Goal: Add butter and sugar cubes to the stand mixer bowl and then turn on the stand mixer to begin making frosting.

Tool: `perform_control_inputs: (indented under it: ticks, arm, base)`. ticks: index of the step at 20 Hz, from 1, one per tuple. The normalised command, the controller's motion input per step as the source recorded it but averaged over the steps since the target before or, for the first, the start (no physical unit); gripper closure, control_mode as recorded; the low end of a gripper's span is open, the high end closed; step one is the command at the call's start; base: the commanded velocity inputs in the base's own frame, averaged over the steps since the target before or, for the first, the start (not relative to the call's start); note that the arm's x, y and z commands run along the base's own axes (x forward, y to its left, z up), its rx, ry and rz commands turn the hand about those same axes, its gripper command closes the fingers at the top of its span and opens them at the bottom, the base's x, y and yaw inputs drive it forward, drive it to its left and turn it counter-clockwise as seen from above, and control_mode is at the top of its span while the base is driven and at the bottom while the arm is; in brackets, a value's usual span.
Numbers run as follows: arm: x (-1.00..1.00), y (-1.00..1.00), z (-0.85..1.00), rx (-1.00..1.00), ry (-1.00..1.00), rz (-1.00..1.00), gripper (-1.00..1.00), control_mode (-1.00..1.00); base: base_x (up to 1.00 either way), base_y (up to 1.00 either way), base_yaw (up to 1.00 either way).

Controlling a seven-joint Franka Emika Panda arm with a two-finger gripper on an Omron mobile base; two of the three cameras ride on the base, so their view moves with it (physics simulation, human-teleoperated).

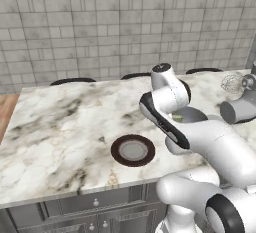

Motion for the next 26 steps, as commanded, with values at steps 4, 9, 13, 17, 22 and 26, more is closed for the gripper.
perform_control_inputs:
  ticks: [4,9,13,17,22,26]
  arm:
    - [0.0,-0.86,0.28,0.1,0.07,-0.1,1.0,-1.0]
    - [0.2,-0.53,0.15,0.08,0.14,-0.09,1.0,-1.0]
    - [0.49,-0.39,-0.04,0.05,0.15,-0.04,1.0,-1.0]
    - [0.55,-0.27,-0.28,0.03,0.12,-0.03,1.0,-1.0]
    - [0.46,-0.06,-0.32,0.01,0.04,-0.05,1.0,-1.0]
    - [0.35,-0.01,-0.41,0.01,0.04,-0.04,1.0,-1.0]
  base:
    - [0.0,0.0,0.0]
    - [0.0,0.0,0.0]
    - [0.0,0.0,0.0]
    - [0.0,0.0,0.0]
    - [0.0,0.0,0.0]
    - [0.0,0.0,0.0]
